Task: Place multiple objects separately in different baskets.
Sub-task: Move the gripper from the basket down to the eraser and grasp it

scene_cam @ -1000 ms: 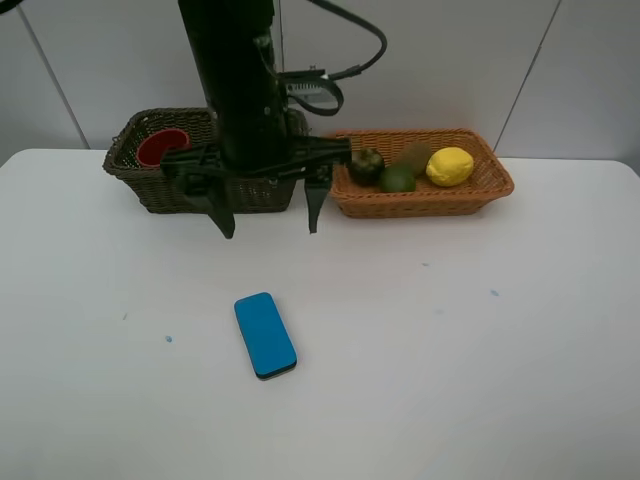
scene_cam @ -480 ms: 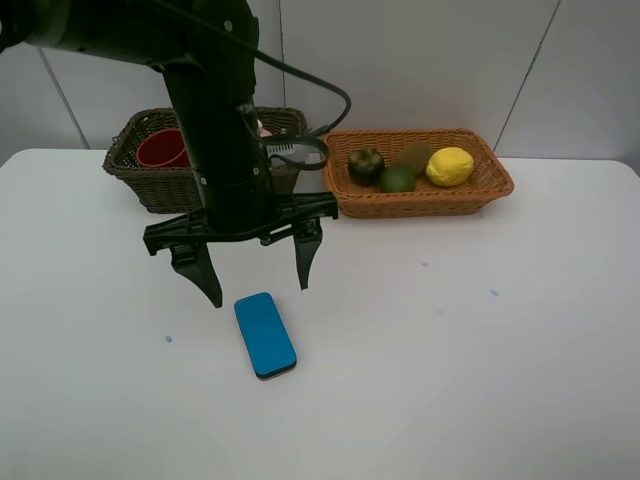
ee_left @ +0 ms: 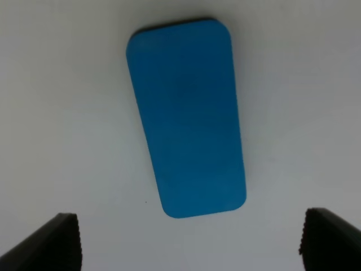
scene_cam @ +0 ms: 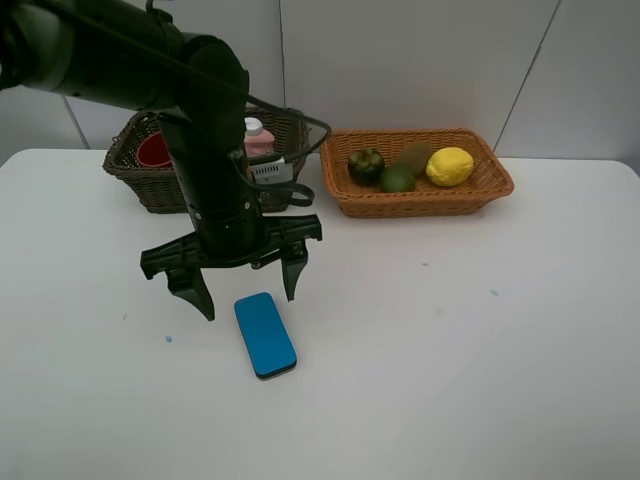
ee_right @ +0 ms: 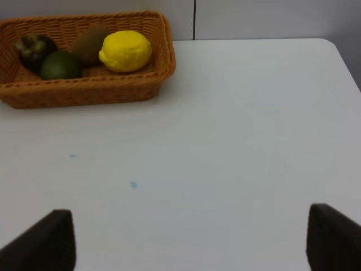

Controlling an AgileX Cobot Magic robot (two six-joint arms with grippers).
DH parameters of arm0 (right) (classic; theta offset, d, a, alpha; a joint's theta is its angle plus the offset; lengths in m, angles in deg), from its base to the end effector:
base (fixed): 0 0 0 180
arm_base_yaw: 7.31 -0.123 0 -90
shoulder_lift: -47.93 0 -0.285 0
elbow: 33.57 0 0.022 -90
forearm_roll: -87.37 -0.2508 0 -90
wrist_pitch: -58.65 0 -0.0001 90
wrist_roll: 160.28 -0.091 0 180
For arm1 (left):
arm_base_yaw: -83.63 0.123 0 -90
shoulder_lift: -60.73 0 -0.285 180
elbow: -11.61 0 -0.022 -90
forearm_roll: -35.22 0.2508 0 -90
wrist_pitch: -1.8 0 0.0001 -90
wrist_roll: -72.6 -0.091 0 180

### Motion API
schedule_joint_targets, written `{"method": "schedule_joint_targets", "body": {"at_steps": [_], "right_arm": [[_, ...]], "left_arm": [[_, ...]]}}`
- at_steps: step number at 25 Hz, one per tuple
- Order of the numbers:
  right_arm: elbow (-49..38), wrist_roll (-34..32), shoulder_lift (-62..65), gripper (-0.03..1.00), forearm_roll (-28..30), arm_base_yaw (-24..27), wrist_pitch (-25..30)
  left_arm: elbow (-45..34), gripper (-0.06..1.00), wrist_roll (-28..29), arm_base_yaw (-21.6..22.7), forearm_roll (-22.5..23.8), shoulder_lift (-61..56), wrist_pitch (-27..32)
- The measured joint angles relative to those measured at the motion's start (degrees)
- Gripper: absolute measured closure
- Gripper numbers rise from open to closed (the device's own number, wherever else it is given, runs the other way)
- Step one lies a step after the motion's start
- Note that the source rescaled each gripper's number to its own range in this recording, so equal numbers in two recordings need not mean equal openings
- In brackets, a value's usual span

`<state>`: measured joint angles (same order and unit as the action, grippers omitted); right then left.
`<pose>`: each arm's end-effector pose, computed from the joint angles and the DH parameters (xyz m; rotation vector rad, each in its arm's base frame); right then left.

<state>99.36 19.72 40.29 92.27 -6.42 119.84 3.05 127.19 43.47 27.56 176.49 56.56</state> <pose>-0.0089 -0.0067 0.2841 0.0215 2.0216 -0.1117 0.2574 -0.2302 0.1660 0.5013 -3.0276 0.1323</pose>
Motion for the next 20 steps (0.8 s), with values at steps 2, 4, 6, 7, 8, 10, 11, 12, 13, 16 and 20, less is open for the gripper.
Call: {"method": "schedule_joint_targets", "body": {"at_steps": [2,4,6,7,8,10,11,12,13,16,20], "right_arm": [[0.0,0.0,0.0,0.09,0.0,0.0,0.0],[0.0,0.0,0.0,0.09,0.0,0.0,0.0],[0.0,0.0,0.0,0.09,0.0,0.0,0.0],[0.0,0.0,0.0,0.09,0.0,0.0,0.0],[0.0,0.0,0.0,0.09,0.0,0.0,0.0],[0.0,0.0,0.0,0.09,0.0,0.0,0.0],[0.0,0.0,0.0,0.09,0.0,0.0,0.0],[0.0,0.0,0.0,0.09,0.0,0.0,0.0],[0.0,0.0,0.0,0.09,0.0,0.0,0.0],[0.0,0.0,0.0,0.09,0.0,0.0,0.0],[0.0,0.0,0.0,0.09,0.0,0.0,0.0]], "left_arm": [[-1.1,-0.05,0.5,0.0,0.3,0.0,-2.1],[-2.6,-0.05,1.1,0.0,0.5,0.0,-4.7],[-4.0,-0.05,1.7,0.0,0.5,0.0,-6.8],[-4.6,-0.05,1.8,0.0,0.6,0.0,-7.8],[-5.0,-0.05,1.9,0.0,0.7,0.0,-8.6],[-5.7,-0.05,1.9,0.0,1.1,0.0,-10.0],[-6.1,-0.05,1.9,0.0,1.2,0.0,-10.8],[-6.6,-0.05,1.9,0.0,1.3,0.0,-11.6],[-7.1,-0.05,1.9,0.0,1.4,0.0,-12.3],[-8.6,-0.05,2.1,0.0,1.5,0.0,-14.3],[-9.1,-0.05,2.1,0.0,1.5,1.3,-16.2]]}}
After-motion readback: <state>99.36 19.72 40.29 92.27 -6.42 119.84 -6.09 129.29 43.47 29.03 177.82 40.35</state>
